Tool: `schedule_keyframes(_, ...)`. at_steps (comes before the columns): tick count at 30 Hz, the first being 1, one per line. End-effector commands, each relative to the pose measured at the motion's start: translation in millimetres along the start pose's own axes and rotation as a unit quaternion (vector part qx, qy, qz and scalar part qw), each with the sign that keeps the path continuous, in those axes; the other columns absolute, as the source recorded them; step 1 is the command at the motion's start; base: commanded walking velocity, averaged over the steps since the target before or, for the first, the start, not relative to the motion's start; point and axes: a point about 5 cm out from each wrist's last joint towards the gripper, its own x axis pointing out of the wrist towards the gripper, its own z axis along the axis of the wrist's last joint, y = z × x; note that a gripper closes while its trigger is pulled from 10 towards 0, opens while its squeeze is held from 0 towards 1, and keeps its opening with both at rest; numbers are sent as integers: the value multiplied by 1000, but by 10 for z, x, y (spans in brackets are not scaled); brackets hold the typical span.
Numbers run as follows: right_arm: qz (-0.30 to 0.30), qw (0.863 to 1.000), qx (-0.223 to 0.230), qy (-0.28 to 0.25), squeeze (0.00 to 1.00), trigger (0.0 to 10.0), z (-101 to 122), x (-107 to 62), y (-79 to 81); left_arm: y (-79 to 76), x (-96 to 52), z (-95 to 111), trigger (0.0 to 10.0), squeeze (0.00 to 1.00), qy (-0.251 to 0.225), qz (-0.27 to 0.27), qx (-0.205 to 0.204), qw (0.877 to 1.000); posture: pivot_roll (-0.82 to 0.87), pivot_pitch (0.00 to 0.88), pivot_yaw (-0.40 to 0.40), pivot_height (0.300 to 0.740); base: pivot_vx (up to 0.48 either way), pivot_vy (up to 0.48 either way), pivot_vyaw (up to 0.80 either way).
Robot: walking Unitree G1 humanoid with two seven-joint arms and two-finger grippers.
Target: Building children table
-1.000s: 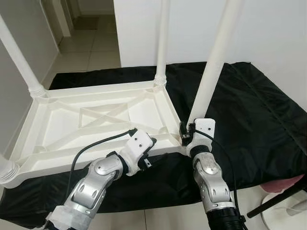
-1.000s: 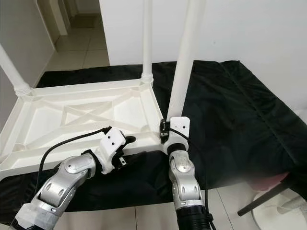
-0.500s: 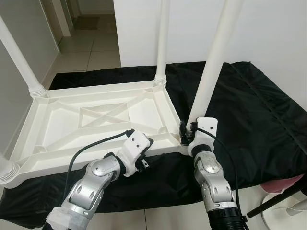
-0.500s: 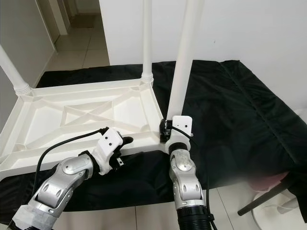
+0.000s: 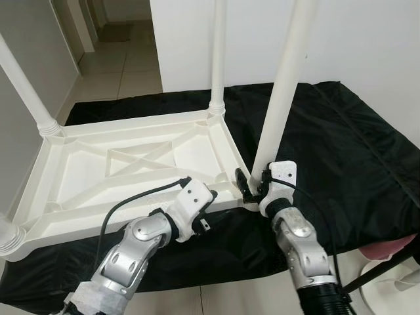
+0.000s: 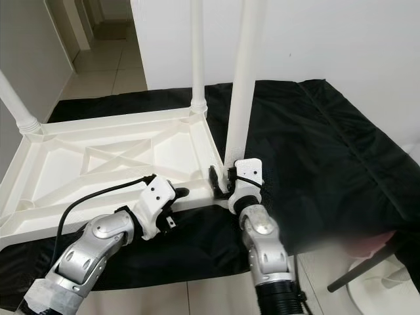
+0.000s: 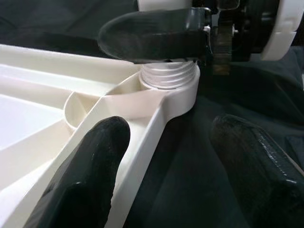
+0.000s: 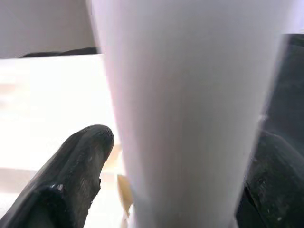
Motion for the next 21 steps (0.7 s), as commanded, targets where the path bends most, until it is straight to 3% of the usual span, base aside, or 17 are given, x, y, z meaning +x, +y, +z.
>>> schedule_keyframes(1, 23, 1000, 2, 1, 0, 10000, -39, -12, 34, 29, -1, -26, 10000, 0, 8, 1, 8, 1000, -88, 0, 31, 740, 0, 0, 0)
schedule_keyframes(7, 81, 996, -32, -5, 0, 10000, -20, -34, -139, 104, -26, -2, 10000, 0, 6, 11, 12, 1000, -80, 0, 41, 740, 0, 0, 0)
schedule_keyframes(9, 132, 990, -51, -1, 0, 10000, 6, -44, -268, 141, -49, 3, 10000, 0, 12, 9, 19, 1000, -80, 0, 56, 740, 0, 0, 0)
schedule_keyframes(21, 204, 975, -87, 23, 0, 10000, 0, 6, -416, 154, -71, 30, 10000, 0, 12, -3, 24, 1000, -71, 0, 69, 740, 0, 0, 0)
